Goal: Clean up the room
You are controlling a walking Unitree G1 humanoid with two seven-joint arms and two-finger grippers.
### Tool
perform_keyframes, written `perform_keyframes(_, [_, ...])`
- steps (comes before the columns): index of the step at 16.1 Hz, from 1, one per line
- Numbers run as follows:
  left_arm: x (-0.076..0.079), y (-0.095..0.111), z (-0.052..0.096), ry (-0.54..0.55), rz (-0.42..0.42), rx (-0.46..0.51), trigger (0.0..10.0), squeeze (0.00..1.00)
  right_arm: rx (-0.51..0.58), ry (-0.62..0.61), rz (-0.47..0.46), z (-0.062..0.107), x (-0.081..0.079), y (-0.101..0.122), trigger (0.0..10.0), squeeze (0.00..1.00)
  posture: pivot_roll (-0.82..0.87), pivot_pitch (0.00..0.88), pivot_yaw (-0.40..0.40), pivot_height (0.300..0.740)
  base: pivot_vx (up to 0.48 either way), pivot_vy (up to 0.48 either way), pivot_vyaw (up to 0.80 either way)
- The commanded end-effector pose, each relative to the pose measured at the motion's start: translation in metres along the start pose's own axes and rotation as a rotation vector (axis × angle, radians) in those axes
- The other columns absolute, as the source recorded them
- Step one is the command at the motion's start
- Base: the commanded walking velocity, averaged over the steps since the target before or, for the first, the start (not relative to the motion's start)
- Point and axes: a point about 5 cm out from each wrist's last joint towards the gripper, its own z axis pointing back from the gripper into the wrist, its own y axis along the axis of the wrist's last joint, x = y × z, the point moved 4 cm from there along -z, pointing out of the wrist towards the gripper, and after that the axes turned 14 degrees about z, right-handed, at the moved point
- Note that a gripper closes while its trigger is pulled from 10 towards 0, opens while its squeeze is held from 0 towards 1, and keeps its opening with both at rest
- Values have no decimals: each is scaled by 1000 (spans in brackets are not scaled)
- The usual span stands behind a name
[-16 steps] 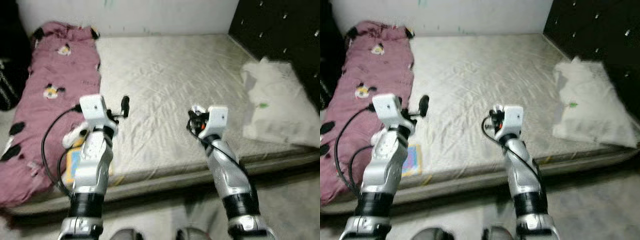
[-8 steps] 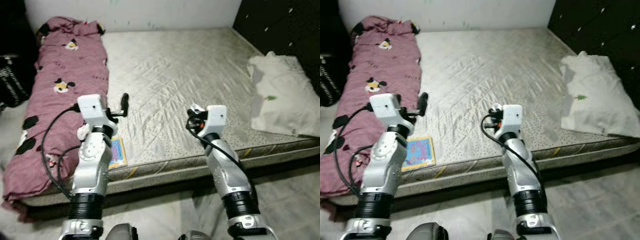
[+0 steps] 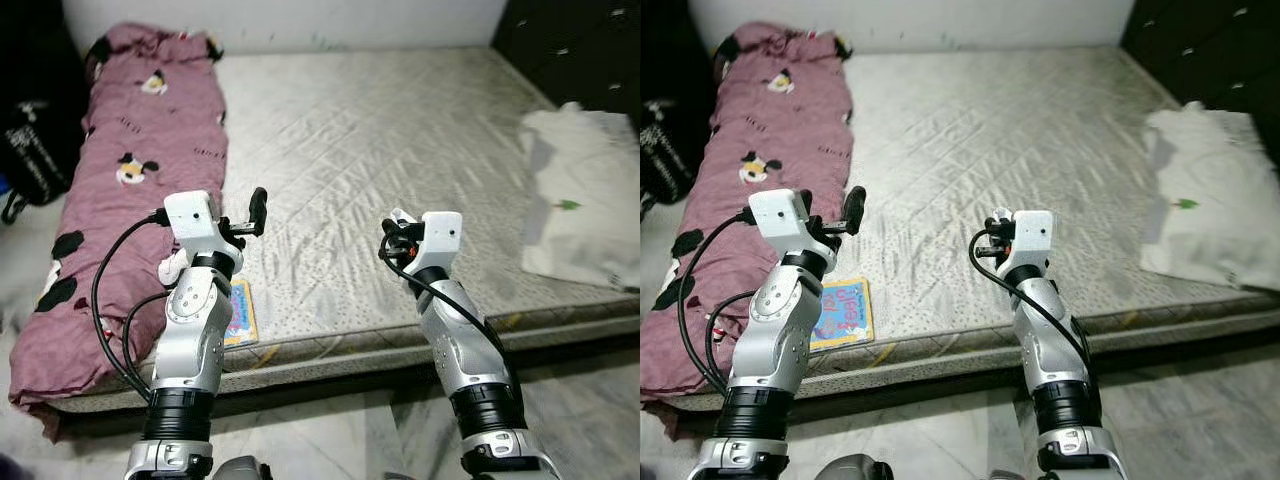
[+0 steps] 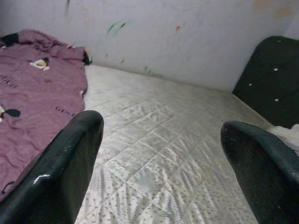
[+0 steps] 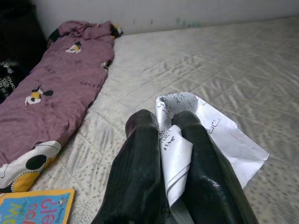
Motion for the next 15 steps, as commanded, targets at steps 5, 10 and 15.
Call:
perform_keyframes(5, [5,1,-2,-4,0,-2,10000,0,7,-11,-5,-1,4,2,10000,0,-13,0,-11,740,286,0,0])
perform_keyframes(10, [-1,-2,-6,56,-4,-14,10000,0,9,-12,-13,0,4,1,10000,0,-11,0,-10,740,0,0,0])
perform_keyframes(15, [0,-4,-5,44,-2,-18,10000,0,3,-5,-3,0,3,-1,10000,0,-8,0,-12,740,0,480,-249])
